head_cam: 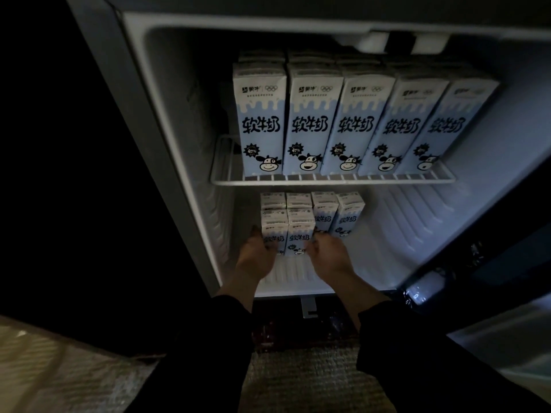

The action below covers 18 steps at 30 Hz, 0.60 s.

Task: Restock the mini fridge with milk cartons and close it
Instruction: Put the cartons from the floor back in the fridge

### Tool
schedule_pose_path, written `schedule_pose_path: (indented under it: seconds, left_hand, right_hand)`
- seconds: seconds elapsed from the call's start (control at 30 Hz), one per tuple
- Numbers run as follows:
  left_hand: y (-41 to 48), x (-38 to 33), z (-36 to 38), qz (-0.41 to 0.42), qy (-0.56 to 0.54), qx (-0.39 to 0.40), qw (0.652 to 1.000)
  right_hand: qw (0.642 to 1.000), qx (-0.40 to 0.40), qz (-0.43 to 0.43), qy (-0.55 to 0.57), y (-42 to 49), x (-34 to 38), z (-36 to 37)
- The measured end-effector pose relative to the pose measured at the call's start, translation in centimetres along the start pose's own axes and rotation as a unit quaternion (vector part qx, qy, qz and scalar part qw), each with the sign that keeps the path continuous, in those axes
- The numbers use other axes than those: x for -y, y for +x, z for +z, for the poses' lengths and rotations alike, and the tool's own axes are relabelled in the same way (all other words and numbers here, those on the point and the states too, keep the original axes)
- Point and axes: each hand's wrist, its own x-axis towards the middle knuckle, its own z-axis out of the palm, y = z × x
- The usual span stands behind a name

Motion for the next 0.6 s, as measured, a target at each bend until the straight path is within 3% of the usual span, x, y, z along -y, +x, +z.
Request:
schedule_pose_path:
  seconds: [0.2, 0.3, 0.6]
  left_hand:
    - [-2.9, -0.5, -0.3, -0.055, 0.137, 0.057, 0.987]
    - [-4.7, -1.8, -1.6, -0.006, 0.221, 0.127, 0.967]
    - [-12.3, -10.4, -4.1, 0.149, 0.356, 0.175, 0.906]
  right_hand:
    - [0.996, 0.063, 0.002, -0.066, -1.3, 0.4, -3.3]
    - [0.987, 0.104, -0.015, -0.119, -2.2, 1.2, -6.1]
    - [0.957, 0.156, -0.048, -0.241, -7.0, 2.6, -15.2]
